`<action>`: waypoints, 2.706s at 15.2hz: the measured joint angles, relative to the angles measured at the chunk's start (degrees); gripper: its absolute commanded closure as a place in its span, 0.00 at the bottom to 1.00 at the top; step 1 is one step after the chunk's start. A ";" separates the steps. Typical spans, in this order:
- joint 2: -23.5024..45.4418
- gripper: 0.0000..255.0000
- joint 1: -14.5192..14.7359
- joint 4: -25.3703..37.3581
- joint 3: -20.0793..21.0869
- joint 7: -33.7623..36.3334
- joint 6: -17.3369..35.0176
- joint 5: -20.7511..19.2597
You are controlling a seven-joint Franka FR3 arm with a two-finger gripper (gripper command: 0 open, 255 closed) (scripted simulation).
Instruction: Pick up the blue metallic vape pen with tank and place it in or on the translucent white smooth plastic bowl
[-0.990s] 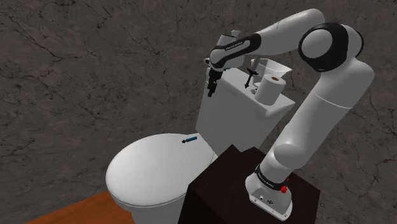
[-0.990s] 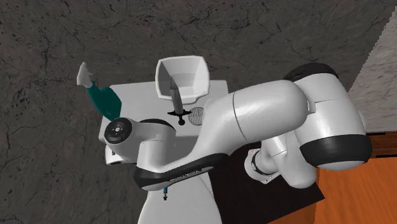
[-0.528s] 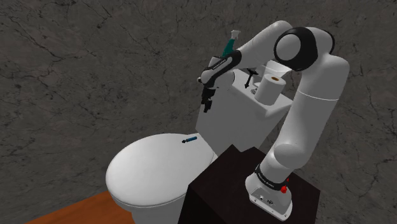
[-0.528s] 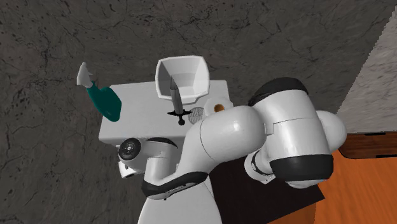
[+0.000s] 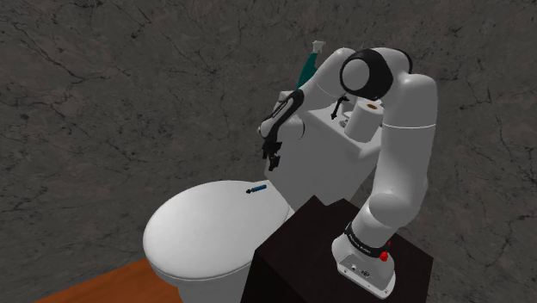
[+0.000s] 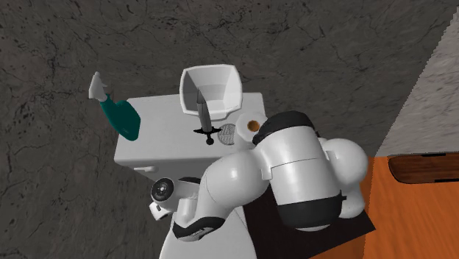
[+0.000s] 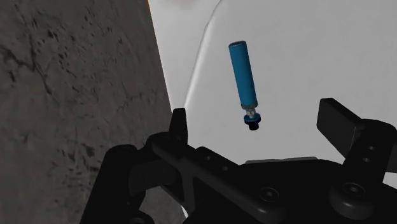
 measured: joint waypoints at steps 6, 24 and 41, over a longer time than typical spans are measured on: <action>10.39 0.00 -3.11 1.90 6.40 -8.54 8.64 2.38; 20.82 1.00 -5.46 6.42 9.93 -12.04 14.81 2.84; 15.24 1.00 -4.23 3.78 8.59 -11.22 11.78 2.37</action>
